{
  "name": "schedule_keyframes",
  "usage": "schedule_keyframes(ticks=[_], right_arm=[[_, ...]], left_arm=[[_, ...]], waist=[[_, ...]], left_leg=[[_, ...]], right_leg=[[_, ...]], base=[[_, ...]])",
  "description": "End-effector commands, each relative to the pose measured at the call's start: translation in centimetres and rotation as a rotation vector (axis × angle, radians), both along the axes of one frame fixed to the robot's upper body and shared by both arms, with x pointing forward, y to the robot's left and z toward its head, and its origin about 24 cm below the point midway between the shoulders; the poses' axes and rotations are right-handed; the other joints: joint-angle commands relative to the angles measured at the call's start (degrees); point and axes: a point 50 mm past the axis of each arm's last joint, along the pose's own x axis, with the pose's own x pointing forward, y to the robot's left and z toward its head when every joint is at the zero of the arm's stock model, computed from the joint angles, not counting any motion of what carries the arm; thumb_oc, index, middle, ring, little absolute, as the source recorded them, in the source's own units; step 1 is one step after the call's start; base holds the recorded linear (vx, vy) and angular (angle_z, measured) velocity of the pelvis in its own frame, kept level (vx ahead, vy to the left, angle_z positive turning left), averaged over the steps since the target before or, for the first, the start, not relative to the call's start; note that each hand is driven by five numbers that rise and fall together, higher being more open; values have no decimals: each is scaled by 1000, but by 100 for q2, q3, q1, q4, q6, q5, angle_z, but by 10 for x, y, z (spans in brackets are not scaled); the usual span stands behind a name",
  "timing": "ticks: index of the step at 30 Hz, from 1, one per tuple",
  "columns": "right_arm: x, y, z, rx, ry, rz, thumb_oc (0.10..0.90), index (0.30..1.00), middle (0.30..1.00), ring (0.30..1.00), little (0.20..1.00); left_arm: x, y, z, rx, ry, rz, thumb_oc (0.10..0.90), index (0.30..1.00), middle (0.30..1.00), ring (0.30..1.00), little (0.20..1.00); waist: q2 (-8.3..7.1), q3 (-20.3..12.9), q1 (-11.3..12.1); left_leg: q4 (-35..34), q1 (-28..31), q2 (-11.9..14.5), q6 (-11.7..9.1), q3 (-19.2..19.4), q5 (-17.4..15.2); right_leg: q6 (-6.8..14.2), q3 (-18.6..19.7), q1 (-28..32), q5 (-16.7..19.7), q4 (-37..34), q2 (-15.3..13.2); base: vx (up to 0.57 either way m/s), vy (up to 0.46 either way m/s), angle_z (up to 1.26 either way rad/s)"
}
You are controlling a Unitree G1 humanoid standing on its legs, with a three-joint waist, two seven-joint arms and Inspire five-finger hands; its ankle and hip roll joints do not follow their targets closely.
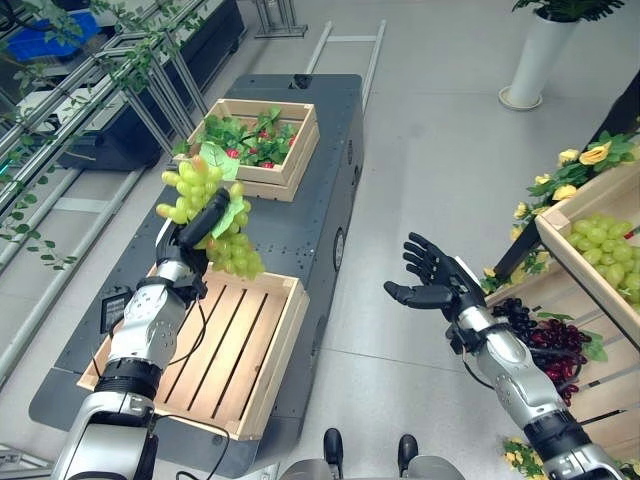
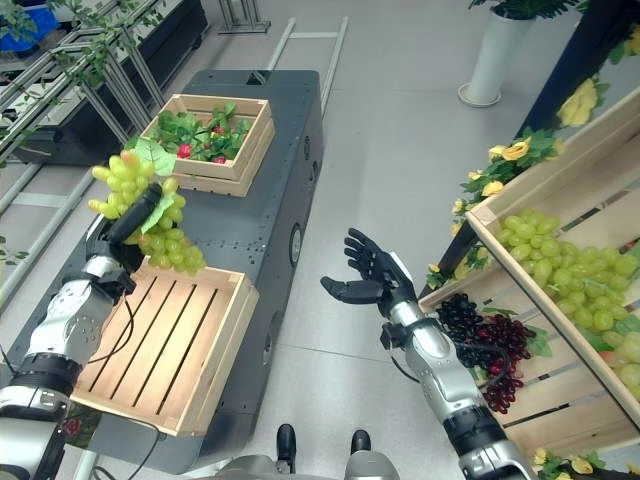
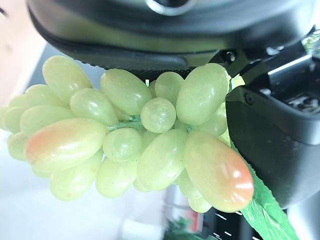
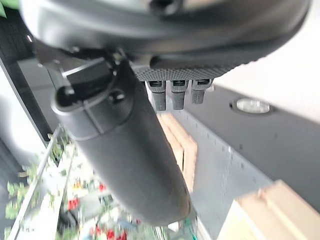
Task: Pick up the fruits from the basket on one side to the basket on the other side
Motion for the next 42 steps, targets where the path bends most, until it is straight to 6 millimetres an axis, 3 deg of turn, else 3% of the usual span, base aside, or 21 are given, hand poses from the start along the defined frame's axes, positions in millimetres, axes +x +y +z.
schedule_keyframes(ticks=[1,7,11,19,32,42], right_arm=[[11,33,54,147,-174,196,800,900,900,900,900],[25,75,74,241,-89,365,800,900,900,900,900],[27,101,83,332,-70,416,800,900,900,900,900],[26,135,115,386,-134,518,800,900,900,900,900],[26,152,140,383,-196,544,800,900,900,900,900],[29,154,139,334,-184,501,800,900,900,900,900]], left_arm=[[18,-16,95,2,-402,-83,400,300,300,300,300],[27,-54,124,-31,-497,-237,400,300,300,300,300],[31,-80,124,-41,-496,-327,400,300,300,300,300],[40,-103,112,3,-428,-429,400,300,300,300,300],[46,-128,104,20,-370,-519,400,300,300,300,300],[45,-137,104,89,-371,-579,400,300,300,300,300]], waist=[[-90,-982,103],[-129,-1117,181],[-178,-1187,233],[-231,-1290,279],[-310,-1339,310],[-320,-1353,292]], left_leg=[[5,-70,-342,-66,-126,-294],[5,-8,-315,-64,-153,-311],[5,36,-302,-54,-174,-328],[5,32,-284,-43,-188,-325],[5,55,-282,-11,-183,-351],[5,76,-264,-11,-124,-363]], right_leg=[[-181,-14,-112,136,18,-174],[-228,-87,-41,82,56,-158],[-244,-104,31,93,13,-145],[-236,-96,25,118,10,-129],[-218,-121,28,127,10,-141],[-198,-87,19,152,10,-150]], base=[[-26,-41,7],[-9,-29,7],[22,-54,2],[16,-21,1],[7,-8,3],[0,0,0]])
